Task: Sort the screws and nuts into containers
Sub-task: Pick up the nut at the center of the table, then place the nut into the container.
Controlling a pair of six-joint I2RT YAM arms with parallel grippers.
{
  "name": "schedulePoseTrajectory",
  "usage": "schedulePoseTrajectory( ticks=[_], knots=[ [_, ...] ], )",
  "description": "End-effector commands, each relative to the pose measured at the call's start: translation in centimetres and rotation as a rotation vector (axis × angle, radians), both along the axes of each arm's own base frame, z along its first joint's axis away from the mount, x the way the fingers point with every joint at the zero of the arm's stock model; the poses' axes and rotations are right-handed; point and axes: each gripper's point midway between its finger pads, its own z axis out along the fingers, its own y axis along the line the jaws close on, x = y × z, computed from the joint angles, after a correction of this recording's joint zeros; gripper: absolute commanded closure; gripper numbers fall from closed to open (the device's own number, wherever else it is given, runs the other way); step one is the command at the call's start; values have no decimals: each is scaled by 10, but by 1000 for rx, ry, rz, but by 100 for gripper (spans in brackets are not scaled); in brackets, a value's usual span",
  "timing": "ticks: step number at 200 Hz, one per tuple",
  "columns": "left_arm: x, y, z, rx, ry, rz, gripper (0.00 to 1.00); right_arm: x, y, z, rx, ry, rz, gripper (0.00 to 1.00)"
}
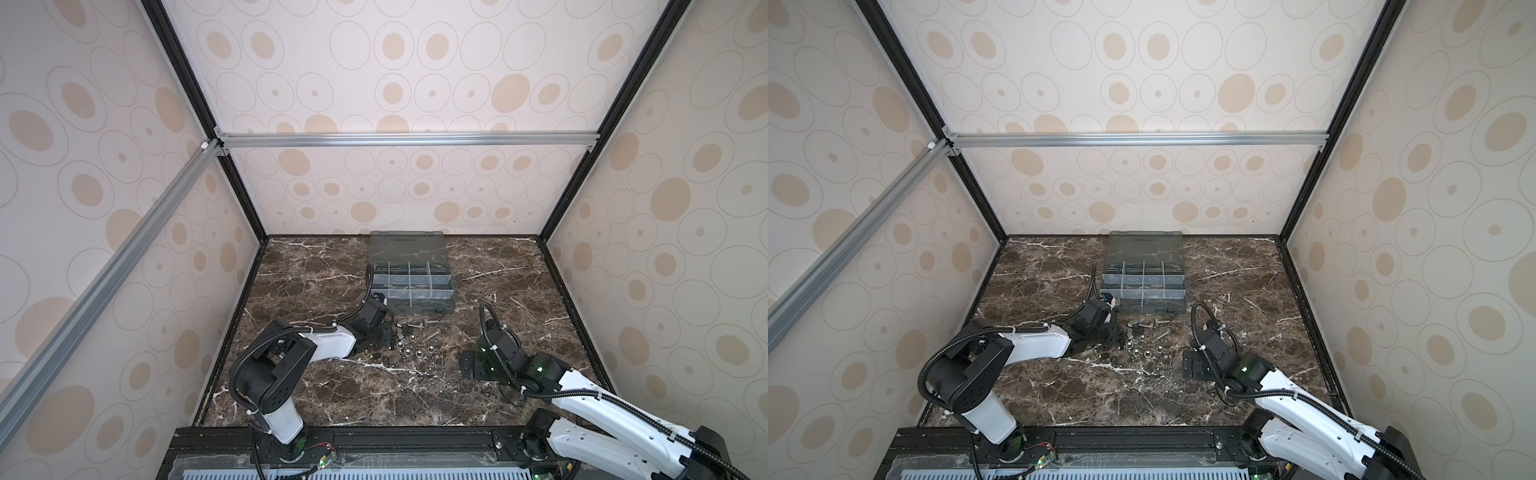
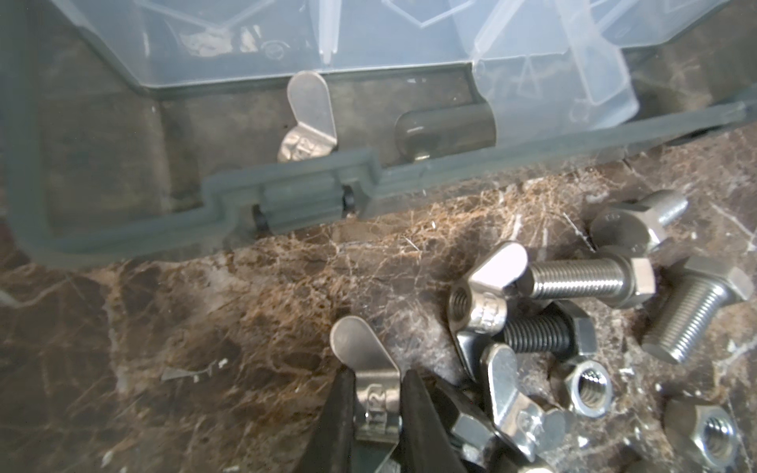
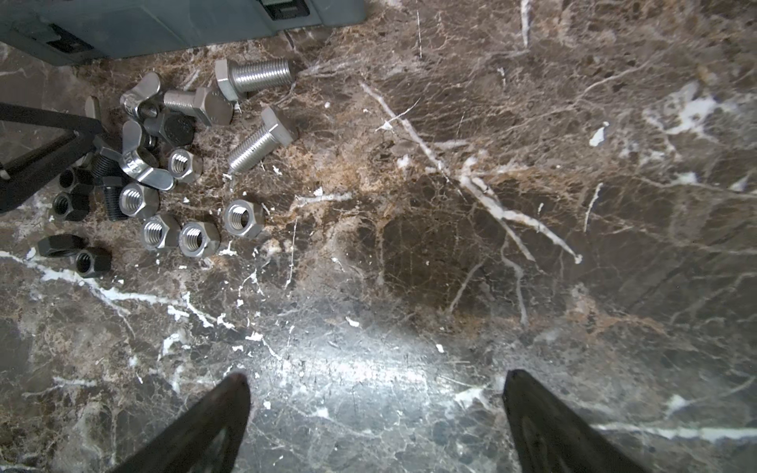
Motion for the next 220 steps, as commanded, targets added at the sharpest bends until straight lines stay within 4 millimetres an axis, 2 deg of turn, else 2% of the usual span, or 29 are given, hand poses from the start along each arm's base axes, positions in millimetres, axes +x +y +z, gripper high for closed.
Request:
schedulePoseTrajectory(
  ticks=[1, 26, 57, 83, 104, 173, 220],
  knots=[
    [0, 3, 10, 20, -26, 2, 84, -7, -8, -7, -25, 20, -17, 0],
    [3, 4, 27, 12, -63, 15, 86, -8, -9, -5, -24, 19, -19, 0],
    [11, -1, 63, -34, -138, 9, 87, -8, -11, -4, -27, 11, -24, 0],
    [23, -7, 89, -44, -198, 2, 87, -8, -11, -4, -26, 13, -24, 0],
    [35, -13, 101, -44, -226, -7, 87, -8, -10, -5, -31, 17, -22, 0],
    [70, -29, 104, -66, -227, -30, 87, -5, -13, 1, -38, -1, -41, 0],
    [86, -30, 90, -43, -203, -36, 87, -4, -12, 4, -44, 4, -40, 0]
  ],
)
